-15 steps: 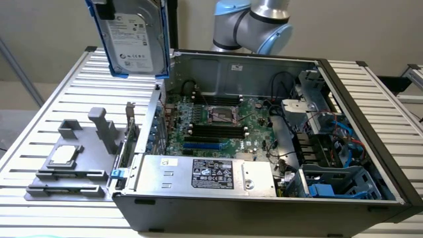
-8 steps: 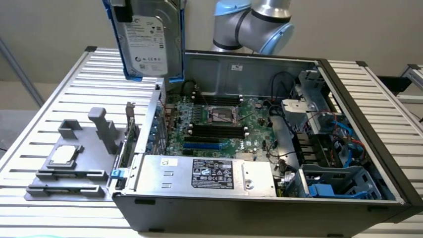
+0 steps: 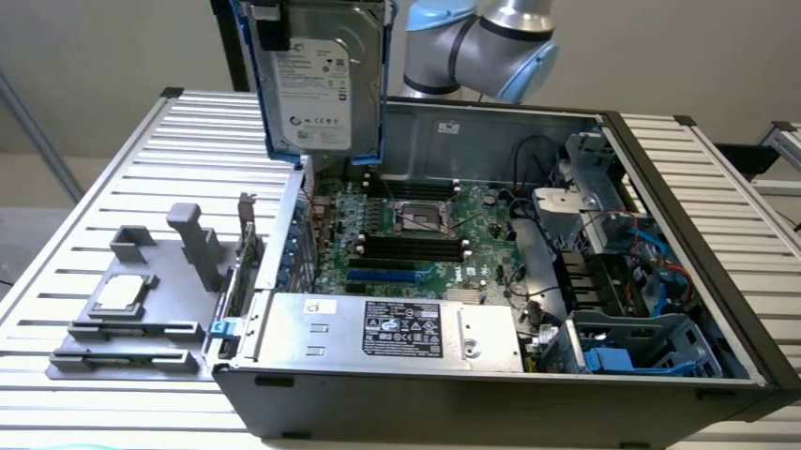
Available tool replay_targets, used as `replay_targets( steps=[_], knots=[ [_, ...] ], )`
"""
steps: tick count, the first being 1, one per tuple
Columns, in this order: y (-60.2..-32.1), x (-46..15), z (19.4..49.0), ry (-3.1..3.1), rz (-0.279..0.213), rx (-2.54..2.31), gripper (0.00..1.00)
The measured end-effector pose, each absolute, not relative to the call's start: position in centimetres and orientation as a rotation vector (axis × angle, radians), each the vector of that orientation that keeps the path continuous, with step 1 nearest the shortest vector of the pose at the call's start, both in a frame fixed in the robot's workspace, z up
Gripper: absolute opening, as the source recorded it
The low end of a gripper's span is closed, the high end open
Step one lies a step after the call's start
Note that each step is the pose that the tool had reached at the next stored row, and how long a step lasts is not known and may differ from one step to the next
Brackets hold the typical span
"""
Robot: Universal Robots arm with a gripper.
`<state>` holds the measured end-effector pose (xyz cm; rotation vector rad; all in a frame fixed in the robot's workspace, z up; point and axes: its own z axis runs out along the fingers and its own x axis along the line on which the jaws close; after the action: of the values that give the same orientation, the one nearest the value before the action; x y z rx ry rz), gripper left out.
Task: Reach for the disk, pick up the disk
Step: 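Pick up the disk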
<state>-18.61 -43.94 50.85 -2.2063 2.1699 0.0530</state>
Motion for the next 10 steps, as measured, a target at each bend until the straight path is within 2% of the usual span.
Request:
replay_targets(
  steps=[10],
  knots=[
    [-46.1,-14.6,50.8,2.171,0.055,-2.207,0.33]
  ],
)
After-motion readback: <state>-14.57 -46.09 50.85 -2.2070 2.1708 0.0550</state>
